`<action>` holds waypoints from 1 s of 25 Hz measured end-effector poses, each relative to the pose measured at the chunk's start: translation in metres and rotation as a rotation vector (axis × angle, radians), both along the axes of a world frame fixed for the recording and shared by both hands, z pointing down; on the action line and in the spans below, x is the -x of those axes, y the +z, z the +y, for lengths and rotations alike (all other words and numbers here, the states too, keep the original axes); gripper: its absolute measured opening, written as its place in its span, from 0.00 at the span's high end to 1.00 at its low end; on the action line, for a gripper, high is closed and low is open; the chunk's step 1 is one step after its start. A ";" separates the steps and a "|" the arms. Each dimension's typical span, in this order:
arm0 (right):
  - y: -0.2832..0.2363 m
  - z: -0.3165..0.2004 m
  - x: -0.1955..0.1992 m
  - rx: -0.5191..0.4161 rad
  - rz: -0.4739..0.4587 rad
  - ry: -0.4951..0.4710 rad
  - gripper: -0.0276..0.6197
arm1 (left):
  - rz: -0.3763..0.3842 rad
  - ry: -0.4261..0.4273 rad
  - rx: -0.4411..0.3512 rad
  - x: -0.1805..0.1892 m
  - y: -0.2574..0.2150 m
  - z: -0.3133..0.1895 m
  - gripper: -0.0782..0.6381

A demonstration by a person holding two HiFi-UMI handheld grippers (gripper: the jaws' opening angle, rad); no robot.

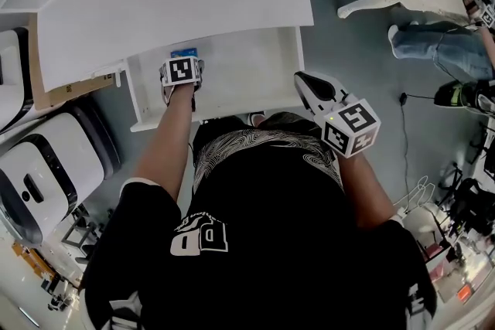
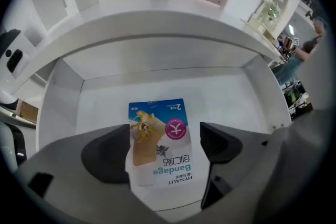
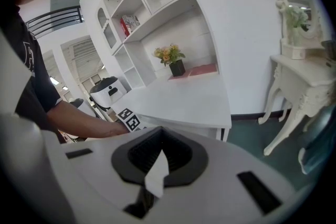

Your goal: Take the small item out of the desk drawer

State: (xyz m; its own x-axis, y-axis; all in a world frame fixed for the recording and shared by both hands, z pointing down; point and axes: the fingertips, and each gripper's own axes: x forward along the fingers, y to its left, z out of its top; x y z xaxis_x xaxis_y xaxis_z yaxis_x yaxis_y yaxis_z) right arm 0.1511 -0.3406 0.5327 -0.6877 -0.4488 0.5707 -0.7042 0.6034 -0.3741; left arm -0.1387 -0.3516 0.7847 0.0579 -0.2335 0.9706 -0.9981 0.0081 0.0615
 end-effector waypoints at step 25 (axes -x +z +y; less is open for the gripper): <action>0.014 -0.011 0.001 0.035 0.016 0.010 0.94 | 0.010 -0.068 0.095 0.012 0.028 0.004 0.31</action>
State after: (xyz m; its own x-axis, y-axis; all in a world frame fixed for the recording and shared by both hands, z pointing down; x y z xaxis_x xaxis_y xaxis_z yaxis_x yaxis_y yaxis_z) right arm 0.1500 -0.3516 0.5470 -0.6740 -0.4353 0.5969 -0.7163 0.5828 -0.3838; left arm -0.1510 -0.3480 0.8125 0.0552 -0.1442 0.9880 -0.9944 0.0818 0.0675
